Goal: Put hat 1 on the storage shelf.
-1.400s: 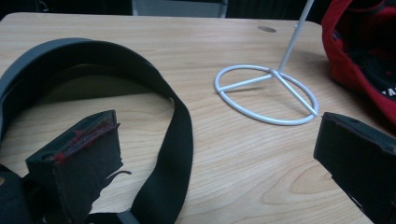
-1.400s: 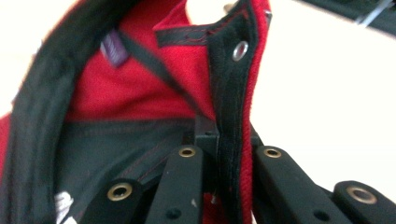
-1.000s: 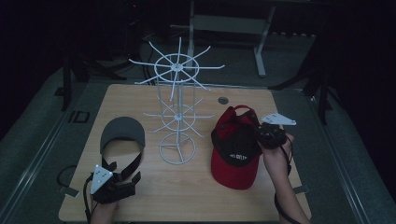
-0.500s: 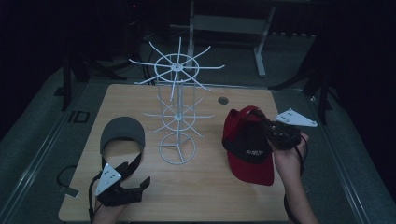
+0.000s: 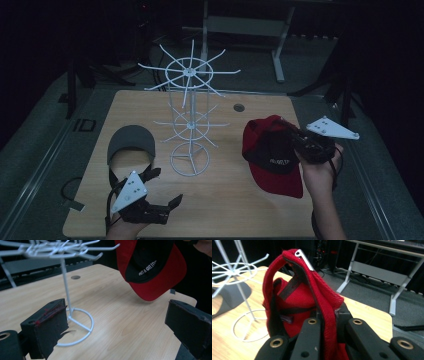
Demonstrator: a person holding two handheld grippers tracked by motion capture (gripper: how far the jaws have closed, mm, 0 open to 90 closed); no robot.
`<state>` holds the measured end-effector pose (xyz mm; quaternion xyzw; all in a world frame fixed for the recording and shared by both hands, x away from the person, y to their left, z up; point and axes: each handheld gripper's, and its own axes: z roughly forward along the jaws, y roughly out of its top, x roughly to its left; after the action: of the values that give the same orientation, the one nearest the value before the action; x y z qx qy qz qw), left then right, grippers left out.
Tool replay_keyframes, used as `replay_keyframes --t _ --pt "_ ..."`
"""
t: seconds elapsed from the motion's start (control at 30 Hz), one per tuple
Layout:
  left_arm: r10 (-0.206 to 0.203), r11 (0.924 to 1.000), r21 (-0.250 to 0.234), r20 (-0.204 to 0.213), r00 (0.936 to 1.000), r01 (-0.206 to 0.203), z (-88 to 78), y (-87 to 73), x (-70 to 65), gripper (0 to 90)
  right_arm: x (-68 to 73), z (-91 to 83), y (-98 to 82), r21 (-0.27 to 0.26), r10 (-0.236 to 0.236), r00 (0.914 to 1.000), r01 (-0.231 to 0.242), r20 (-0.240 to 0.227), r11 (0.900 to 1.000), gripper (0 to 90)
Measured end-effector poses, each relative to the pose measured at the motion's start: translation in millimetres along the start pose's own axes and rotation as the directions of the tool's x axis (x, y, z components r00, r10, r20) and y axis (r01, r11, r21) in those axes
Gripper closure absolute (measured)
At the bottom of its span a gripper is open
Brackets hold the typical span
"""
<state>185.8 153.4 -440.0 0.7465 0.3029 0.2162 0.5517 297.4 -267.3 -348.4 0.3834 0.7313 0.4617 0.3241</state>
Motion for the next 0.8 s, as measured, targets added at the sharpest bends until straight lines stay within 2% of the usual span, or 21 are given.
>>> replay_keyframes --t 0.1,0.23,0.33,0.63,0.67,0.73,0.8 --pt "0.020 0.9998 -0.009 0.030 0.9994 -0.020 5.3 9.0 -5.3 5.0 4.5 -8.5 5.4 -0.022 -0.005 0.9998 0.005 -0.018 1.000 85.7" --pt "0.047 0.9986 -0.026 0.056 0.9973 -0.045 13.8 21.5 -12.1 5.3 14.2 -22.3 14.7 -0.059 -0.001 0.9979 -0.003 -0.064 0.998 85.7" --pt "0.094 0.9946 -0.049 0.073 0.9929 -0.091 20.3 36.9 -20.2 5.5 22.4 -31.4 19.9 -0.087 -0.022 0.9965 0.015 -0.081 0.996 85.7" --pt "0.132 0.9904 -0.056 0.104 0.9859 -0.126 34.1 59.0 -25.4 6.1 36.2 -43.4 25.5 -0.119 -0.044 0.9908 0.029 -0.128 0.992 85.7" --pt "0.135 0.9902 -0.052 0.104 0.9854 -0.130 39.8 63.5 -26.7 6.1 41.0 -44.9 24.5 -0.123 -0.048 0.9872 0.029 -0.152 0.992 85.7" --pt "0.145 0.9890 -0.043 0.110 0.9833 -0.141 47.1 67.8 -29.1 6.1 42.5 -45.6 23.6 -0.128 -0.043 0.9857 0.022 -0.163 0.992 85.7" --pt "0.152 0.9881 -0.044 0.134 0.9793 -0.147 54.5 71.0 -32.2 6.2 45.0 -47.4 21.3 -0.136 -0.033 0.9819 0.008 -0.186 0.991 85.7"
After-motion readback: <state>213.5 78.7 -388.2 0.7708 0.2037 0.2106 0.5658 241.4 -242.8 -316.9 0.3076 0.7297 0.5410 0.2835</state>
